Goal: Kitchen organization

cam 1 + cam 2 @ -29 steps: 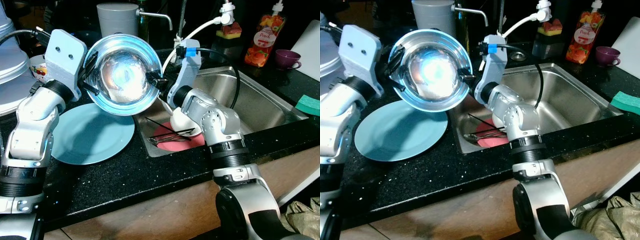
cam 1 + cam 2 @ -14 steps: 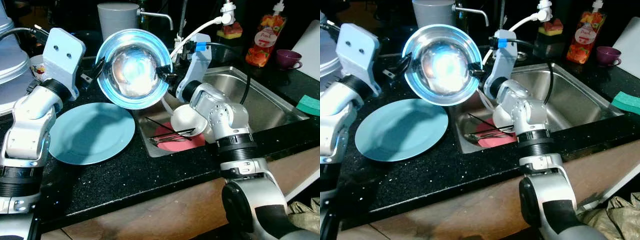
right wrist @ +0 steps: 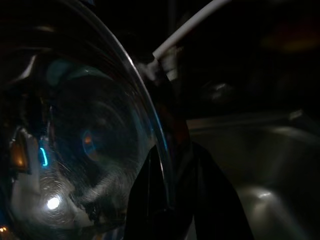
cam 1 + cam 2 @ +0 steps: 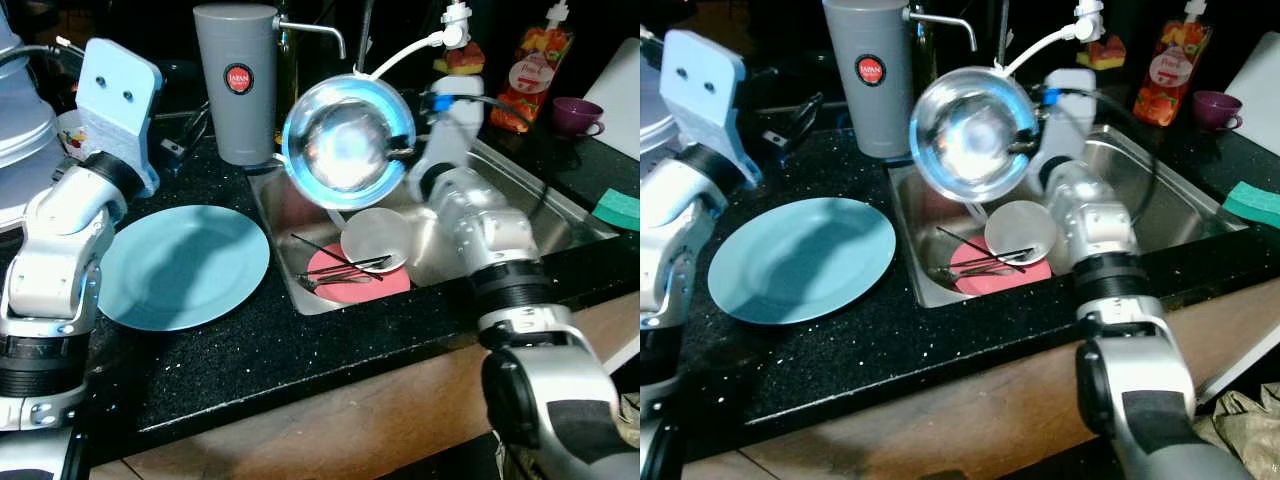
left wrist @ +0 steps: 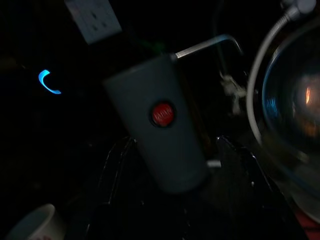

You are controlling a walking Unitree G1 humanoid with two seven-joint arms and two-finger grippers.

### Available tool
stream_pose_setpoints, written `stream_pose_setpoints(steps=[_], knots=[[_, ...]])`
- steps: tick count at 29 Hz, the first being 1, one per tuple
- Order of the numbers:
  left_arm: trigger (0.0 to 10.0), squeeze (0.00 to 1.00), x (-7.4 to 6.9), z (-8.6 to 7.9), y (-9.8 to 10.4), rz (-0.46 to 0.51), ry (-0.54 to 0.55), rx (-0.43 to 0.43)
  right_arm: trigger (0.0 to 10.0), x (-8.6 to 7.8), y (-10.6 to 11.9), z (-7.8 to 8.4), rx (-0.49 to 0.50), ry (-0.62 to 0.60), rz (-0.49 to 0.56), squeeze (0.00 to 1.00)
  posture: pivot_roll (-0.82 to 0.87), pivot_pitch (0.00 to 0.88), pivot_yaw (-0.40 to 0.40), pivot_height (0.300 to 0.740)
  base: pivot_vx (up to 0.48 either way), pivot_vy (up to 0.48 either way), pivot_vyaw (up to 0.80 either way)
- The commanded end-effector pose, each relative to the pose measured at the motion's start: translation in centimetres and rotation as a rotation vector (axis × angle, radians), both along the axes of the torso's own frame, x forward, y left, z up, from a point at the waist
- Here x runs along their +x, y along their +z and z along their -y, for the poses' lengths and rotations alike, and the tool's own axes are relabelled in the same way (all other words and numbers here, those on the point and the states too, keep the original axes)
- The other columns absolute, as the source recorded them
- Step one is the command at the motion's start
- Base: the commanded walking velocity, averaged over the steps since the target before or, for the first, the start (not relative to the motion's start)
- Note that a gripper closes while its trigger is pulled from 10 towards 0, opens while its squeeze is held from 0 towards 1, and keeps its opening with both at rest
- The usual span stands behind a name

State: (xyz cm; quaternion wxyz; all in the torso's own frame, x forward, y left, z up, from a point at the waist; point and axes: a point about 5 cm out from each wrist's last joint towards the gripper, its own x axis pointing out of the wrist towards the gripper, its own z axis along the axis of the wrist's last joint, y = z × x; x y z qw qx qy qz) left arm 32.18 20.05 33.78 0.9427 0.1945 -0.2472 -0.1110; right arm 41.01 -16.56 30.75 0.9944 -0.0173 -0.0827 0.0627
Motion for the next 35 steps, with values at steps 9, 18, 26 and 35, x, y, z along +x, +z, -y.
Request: stream_pose_setpoints(steps=[9,18,26,35], knots=[[10.0,0.0,2.0,4.0,-4.2,-0.3,-0.28,0.043,0.0,0.0,-0.9,-0.6,-0.42,0.0,0.1,0.0,0.05,0.066,-0.012,0.74,0.0,0.0,0.0],[10.0,0.0,3.0,10.9,-5.3,-0.512,-0.608,-0.002,0.0,0.2,-4.9,-0.5,-0.479,0.024,-0.028,0.0,0.03,0.067,0.014,0.74,0.0,0.0,0.0],[10.0,0.0,2.7,12.0,-7.6,-0.739,-0.656,0.08,0.0,0.1,-7.8,0.0,-0.574,0.046,-0.154,0.0,0.03,0.077,0.012,0.74,0.0,0.0,0.0],[10.0,0.0,2.5,11.1,-10.1,-0.874,-0.586,0.146,10.0,-0.2,-10.3,-0.2,-0.596,0.097,-0.274,0.0,0.04,0.081,0.009,0.74,0.0,0.0,0.0]])
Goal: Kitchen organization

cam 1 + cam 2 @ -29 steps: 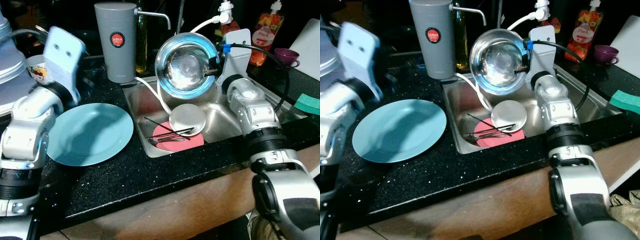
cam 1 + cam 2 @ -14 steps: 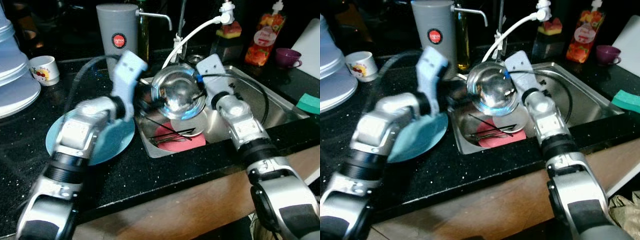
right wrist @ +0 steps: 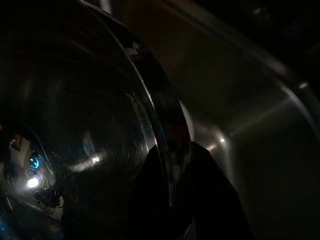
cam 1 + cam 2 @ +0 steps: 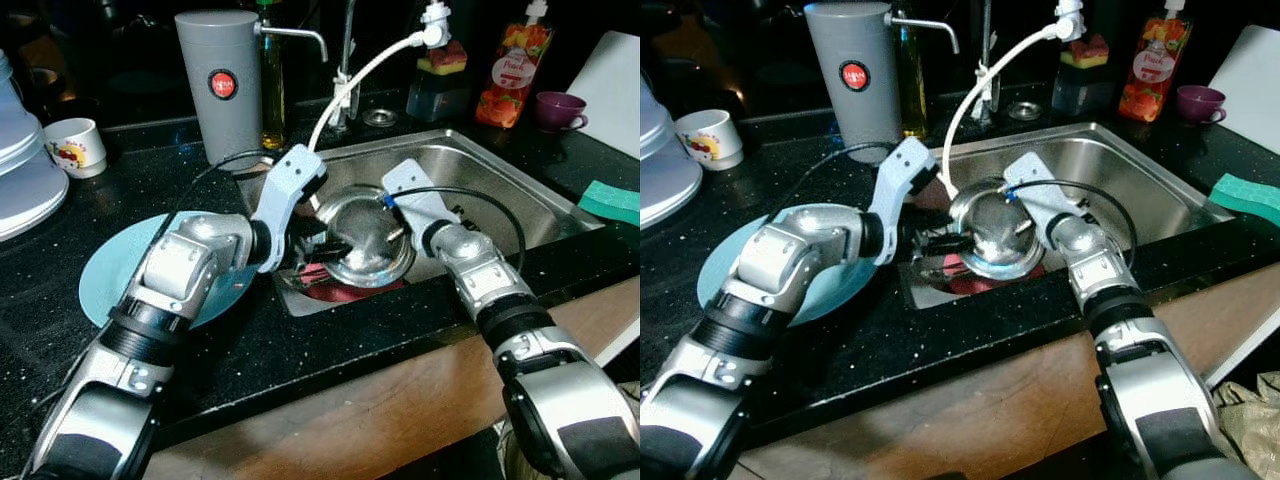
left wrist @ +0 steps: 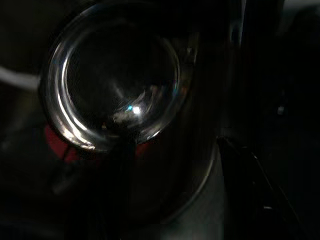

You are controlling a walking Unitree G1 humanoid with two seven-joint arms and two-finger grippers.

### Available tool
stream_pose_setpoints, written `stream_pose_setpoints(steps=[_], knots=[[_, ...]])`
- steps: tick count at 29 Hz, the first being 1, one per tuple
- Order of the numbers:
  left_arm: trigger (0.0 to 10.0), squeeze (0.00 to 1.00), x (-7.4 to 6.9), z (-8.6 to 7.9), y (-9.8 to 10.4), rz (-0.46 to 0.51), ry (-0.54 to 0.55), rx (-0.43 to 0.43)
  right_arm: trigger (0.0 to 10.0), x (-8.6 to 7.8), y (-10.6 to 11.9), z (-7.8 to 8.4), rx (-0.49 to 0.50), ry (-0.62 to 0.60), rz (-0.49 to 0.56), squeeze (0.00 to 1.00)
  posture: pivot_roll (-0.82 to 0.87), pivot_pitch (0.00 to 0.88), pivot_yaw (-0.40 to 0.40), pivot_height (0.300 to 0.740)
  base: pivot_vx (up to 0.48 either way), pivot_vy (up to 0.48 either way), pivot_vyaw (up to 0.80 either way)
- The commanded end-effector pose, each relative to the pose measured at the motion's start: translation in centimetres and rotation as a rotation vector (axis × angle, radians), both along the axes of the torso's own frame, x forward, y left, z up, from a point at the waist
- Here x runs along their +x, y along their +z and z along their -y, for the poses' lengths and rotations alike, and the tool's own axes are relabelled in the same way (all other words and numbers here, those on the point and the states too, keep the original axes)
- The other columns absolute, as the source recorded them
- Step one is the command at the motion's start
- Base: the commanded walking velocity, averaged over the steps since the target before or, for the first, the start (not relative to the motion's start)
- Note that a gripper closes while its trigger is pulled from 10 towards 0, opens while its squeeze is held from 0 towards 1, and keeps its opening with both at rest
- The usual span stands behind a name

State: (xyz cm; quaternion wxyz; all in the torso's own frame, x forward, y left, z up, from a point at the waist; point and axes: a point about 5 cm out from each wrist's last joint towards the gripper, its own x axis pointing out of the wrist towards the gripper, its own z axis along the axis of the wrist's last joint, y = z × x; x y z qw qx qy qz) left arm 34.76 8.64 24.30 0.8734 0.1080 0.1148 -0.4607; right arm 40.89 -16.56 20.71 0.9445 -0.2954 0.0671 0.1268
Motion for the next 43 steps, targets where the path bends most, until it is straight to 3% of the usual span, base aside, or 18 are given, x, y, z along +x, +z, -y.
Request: stream_pose_setpoints(steps=[1,3,12,13,15,16,17,18,19,20,23,25,27,29,31,33,39,43], knots=[[10.0,0.0,-0.1,-0.3,-0.6,-0.023,0.006,0.036,10.0,0.0,-0.3,-0.2,-0.001,0.009,-0.015,0.0,0.04,0.081,0.009,0.74,0.0,0.0,0.0],[10.0,0.0,0.0,-0.8,-1.3,-0.044,0.039,0.082,10.0,-0.2,-0.8,-0.8,0.021,0.03,-0.045,0.0,0.04,0.077,0.011,0.74,0.0,0.0,0.0],[10.0,0.0,0.3,-0.4,-0.8,0.014,0.074,0.042,10.0,-0.3,-1.2,-1.4,0.034,0.054,-0.065,0.0,0.04,0.078,0.011,0.74,0.0,0.0,0.0],[10.0,0.0,0.5,-0.4,-0.4,0.027,0.093,0.007,10.0,-0.3,-1.2,-1.4,0.035,0.054,-0.066,0.35,0.04,0.077,0.011,0.74,0.0,0.0,0.0],[10.0,0.0,0.5,-0.4,-0.4,0.027,0.093,0.007,10.0,-0.3,-1.2,-1.4,0.035,0.054,-0.066,0.35,0.04,0.077,0.011,0.74,0.0,0.0,0.0],[10.0,0.0,0.7,-0.5,0.0,0.044,0.112,-0.017,10.0,-0.3,-1.2,-1.4,0.036,0.054,-0.066,1.0,0.04,0.077,0.011,0.74,0.0,0.0,0.0],[10.0,0.0,0.8,-0.6,0.5,0.061,0.131,-0.039,10.0,-0.3,-1.0,-1.4,0.033,0.049,-0.058,1.0,0.04,0.077,0.011,0.74,0.0,0.0,0.0],[10.0,0.0,1.0,-0.8,1.0,0.083,0.154,-0.065,10.0,-0.3,-0.9,-1.3,0.033,0.045,-0.051,0.19,0.04,0.077,0.01,0.74,0.0,0.0,0.0],[10.0,0.0,1.1,-1.0,1.4,0.101,0.17,-0.085,10.0,-0.2,-0.7,-1.3,0.034,0.043,-0.043,0.0,0.04,0.077,0.01,0.74,0.0,0.0,0.0],[10.0,0.0,1.1,-1.0,1.4,0.101,0.17,-0.085,10.0,-0.2,-0.7,-1.3,0.034,0.043,-0.043,0.0,0.04,0.077,0.01,0.74,0.0,0.0,0.0],[10.0,0.0,1.5,-2.9,4.3,0.119,0.305,-0.306,10.0,0.1,1.4,-1.6,0.097,0.039,0.054,0.0,0.04,0.079,0.01,0.74,0.0,0.0,0.0],[10.0,0.0,1.6,-3.8,5.1,0.121,0.348,-0.353,10.0,0.2,2.1,-1.8,0.125,0.044,0.082,0.0,0.04,0.08,0.011,0.74,0.0,0.0,0.0],[10.0,0.0,1.3,-7.6,6.6,0.194,0.488,-0.327,10.0,0.2,4.0,-2.4,0.244,0.062,0.174,0.0,0.05,0.083,0.007,0.74,0.0,0.0,0.0],[10.0,0.0,1.1,-9.0,7.2,0.22,0.54,-0.309,10.0,0.2,4.8,-2.6,0.298,0.064,0.207,0.0,0.05,0.082,0.006,0.74,0.0,0.0,0.0],[10.0,0.0,-0.1,-12.9,7.8,0.251,0.672,-0.239,10.0,0.1,6.7,-3.5,0.522,0.103,0.227,0.0,0.05,0.083,0.004,0.74,0.0,0.0,0.0],[10.0,0.0,-1.1,-15.2,8.0,0.256,0.742,-0.197,10.0,0.0,7.5,-4.6,0.676,0.161,0.183,0.0,0.06,0.079,-0.004,0.74,0.0,0.0,0.0],[10.0,0.0,-3.6,-19.7,6.7,0.202,0.891,-0.117,10.0,-0.3,6.8,-7.1,0.723,0.257,0.078,0.0,0.06,0.075,-0.015,0.74,0.0,0.0,0.0],[10.0,0.0,-4.8,-21.3,5.8,0.15,0.938,-0.084,10.0,-0.3,6.6,-7.8,0.707,0.276,0.057,0.0,0.07,0.076,-0.026,0.74,0.0,0.0,0.0]])
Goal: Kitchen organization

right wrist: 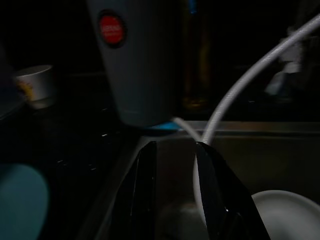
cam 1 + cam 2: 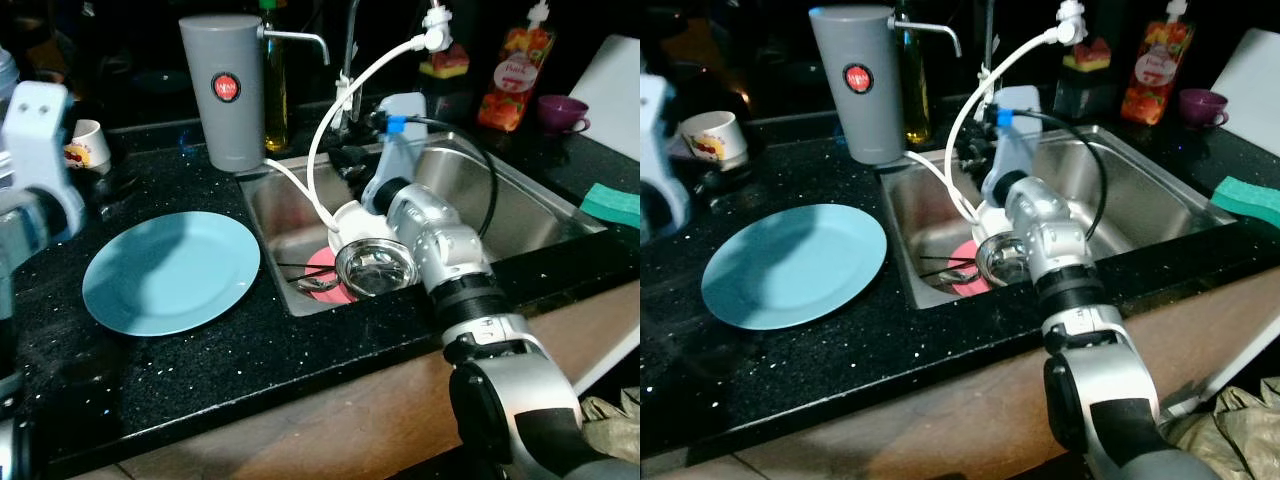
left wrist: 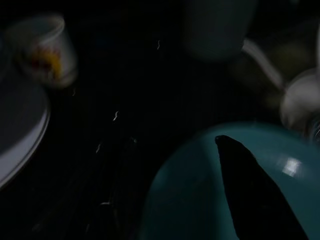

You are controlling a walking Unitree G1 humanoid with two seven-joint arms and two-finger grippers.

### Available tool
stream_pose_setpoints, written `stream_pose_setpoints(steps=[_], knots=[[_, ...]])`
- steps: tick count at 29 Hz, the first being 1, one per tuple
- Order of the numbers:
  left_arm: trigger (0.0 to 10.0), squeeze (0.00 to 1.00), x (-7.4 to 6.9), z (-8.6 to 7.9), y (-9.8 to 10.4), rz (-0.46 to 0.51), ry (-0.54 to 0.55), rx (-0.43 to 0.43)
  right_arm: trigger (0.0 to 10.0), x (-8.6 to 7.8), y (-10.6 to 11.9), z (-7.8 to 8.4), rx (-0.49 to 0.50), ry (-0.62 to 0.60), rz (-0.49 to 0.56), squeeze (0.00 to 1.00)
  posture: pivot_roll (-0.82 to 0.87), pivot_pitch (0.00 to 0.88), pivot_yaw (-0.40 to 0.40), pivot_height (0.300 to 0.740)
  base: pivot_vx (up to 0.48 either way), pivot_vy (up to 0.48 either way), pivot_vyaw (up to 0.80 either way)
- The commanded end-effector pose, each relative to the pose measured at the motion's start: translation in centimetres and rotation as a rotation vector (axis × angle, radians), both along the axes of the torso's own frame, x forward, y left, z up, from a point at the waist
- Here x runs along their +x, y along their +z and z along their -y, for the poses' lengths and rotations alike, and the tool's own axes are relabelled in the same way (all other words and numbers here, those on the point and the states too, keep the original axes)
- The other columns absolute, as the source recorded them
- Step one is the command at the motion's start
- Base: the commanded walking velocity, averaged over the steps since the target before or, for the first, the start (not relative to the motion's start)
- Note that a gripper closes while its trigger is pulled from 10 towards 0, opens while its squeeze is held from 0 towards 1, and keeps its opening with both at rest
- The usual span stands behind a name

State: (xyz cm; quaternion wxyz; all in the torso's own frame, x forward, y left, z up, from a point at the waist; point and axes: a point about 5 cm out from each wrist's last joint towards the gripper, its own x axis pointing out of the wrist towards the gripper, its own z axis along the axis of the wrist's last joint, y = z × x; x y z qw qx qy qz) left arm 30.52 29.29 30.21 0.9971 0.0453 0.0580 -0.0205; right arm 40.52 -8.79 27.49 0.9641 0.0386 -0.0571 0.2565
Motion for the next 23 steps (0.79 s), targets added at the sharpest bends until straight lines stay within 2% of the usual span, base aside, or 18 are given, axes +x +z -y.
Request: stream_pose_setpoints(steps=[1,3,5,6,8,13,14,17,23], knots=[[10.0,0.0,-1.0,-0.9,-0.5,-0.059,0.009,-0.007,10.0,0.1,-0.2,-0.2,-0.005,0.014,-0.027,0.0,0.07,0.075,-0.028,0.74,0.0,0.0,0.0],[10.0,0.0,-1.5,-1.0,-0.9,-0.096,-0.015,-0.019,10.0,0.1,-0.2,-0.2,0.002,0.019,-0.036,0.0,0.07,0.073,-0.028,0.74,0.0,0.0,0.0],[10.0,0.0,-1.9,-1.1,-1.4,-0.122,-0.028,-0.087,10.0,0.1,-0.3,-0.3,0.006,0.029,-0.052,0.0,0.07,0.076,-0.025,0.74,0.0,0.0,0.0],[10.0,1.0,-2.1,-1.4,-1.7,-0.128,-0.024,-0.128,10.0,0.1,-0.3,-0.4,0.0,0.037,-0.062,0.0,0.07,0.077,-0.026,0.74,0.0,0.0,0.0],[10.0,1.0,-2.3,-1.6,-2.2,-0.132,-0.029,-0.19,10.0,0.0,-0.4,-0.5,-0.008,0.049,-0.073,0.0,0.07,0.077,-0.026,0.74,0.0,0.0,0.0],[10.0,1.0,-2.5,-1.9,-3.5,-0.185,-0.002,-0.193,10.0,-0.2,-0.6,-0.9,0.015,0.08,-0.106,0.0,0.06,0.082,-0.03,0.74,0.0,0.0,0.0],[10.0,0.0,-2.9,-2.0,-4.4,-0.237,0.008,-0.195,10.0,-0.3,-1.0,-1.2,0.026,0.113,-0.153,0.0,0.05,0.086,-0.029,0.74,0.0,0.0,0.0],[10.0,0.0,-3.3,-2.2,-5.0,-0.276,0.003,-0.221,10.0,-0.5,-1.3,-1.5,0.026,0.133,-0.184,0.0,0.05,0.093,-0.027,0.74,0.0,0.0,0.0],[10.0,0.0,-3.8,-2.3,-6.8,-0.351,-0.002,-0.328,10.0,-0.6,-1.4,-1.3,0.063,0.136,-0.225,0.0,0.05,0.092,-0.025,0.74,0.0,0.0,0.0]])
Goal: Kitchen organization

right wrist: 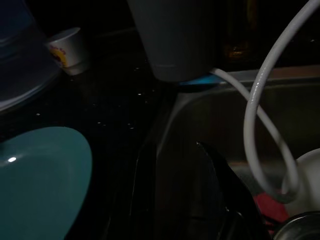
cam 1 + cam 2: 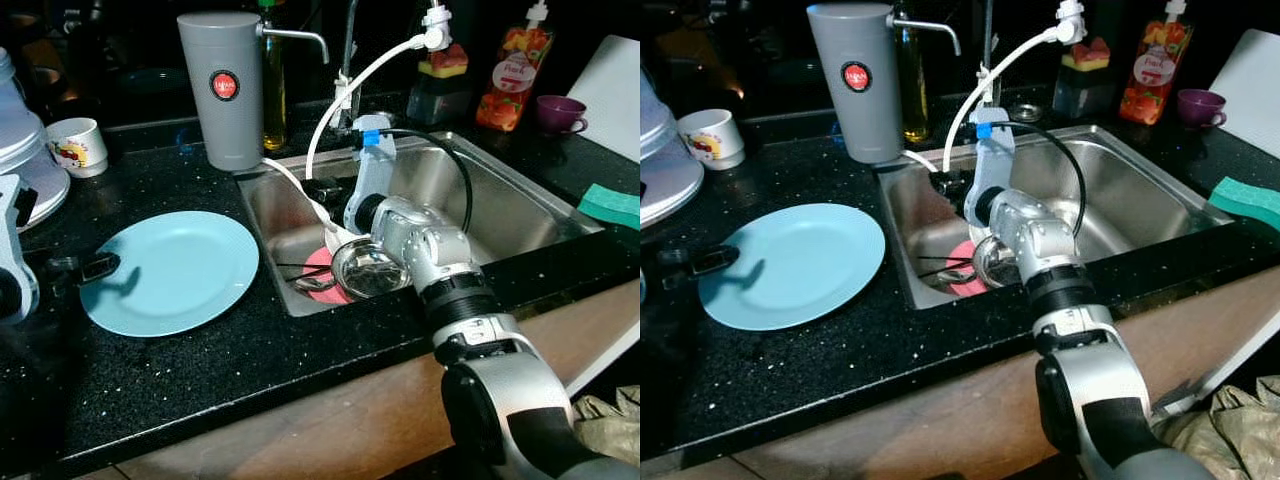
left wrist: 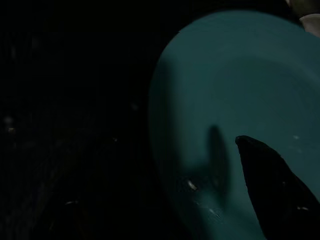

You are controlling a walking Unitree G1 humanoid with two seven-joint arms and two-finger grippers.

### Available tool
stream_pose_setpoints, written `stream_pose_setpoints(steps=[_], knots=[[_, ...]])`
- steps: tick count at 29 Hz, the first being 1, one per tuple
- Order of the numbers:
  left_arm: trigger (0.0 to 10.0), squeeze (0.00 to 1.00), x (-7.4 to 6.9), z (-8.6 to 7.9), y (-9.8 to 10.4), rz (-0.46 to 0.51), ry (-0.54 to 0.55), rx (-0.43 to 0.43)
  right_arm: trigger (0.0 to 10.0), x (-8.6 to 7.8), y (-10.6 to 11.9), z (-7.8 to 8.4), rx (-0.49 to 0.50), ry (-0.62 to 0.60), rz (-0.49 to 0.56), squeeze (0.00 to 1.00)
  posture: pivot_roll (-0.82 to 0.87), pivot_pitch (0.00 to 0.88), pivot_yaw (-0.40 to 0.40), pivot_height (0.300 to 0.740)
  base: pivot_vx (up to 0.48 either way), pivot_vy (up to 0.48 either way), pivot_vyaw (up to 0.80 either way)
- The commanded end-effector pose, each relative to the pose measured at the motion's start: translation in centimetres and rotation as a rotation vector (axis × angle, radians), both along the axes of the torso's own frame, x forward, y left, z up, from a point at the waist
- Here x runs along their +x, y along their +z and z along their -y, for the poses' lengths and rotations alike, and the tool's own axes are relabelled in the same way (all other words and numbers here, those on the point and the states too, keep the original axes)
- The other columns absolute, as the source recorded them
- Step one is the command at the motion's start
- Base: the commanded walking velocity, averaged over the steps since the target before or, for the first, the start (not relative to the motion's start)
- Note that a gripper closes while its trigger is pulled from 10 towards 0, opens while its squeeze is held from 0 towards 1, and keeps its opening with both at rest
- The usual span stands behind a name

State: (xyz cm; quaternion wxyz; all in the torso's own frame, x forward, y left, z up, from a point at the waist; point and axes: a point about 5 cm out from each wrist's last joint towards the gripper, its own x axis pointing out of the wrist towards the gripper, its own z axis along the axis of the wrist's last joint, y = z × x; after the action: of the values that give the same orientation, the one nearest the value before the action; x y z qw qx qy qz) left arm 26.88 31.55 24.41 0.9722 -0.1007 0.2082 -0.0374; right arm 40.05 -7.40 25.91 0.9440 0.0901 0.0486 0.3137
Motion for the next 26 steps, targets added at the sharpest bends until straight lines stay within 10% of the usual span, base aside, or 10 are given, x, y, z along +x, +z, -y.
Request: stream_pose_setpoints(steps=[1,14,26], knots=[[10.0,0.0,-0.2,0.0,-1.0,-0.039,0.003,-0.041,10.0,-0.1,0.2,0.1,0.022,-0.002,-0.002,0.0,0.05,0.092,-0.025,0.74,0.0,0.0,0.0],[10.0,0.0,-0.7,-0.4,-1.7,-0.089,0.015,-0.032,10.0,-1.2,0.0,-1.2,0.247,0.163,-0.258,0.0,0.05,0.099,-0.023,0.74,0.0,0.0,0.0],[10.0,0.0,-0.2,0.4,-3.3,-0.11,-0.009,-0.093,10.0,-3.5,-1.6,-3.8,0.217,0.312,-0.377,0.0,0.05,0.084,-0.029,0.74,0.0,0.0,0.0]])
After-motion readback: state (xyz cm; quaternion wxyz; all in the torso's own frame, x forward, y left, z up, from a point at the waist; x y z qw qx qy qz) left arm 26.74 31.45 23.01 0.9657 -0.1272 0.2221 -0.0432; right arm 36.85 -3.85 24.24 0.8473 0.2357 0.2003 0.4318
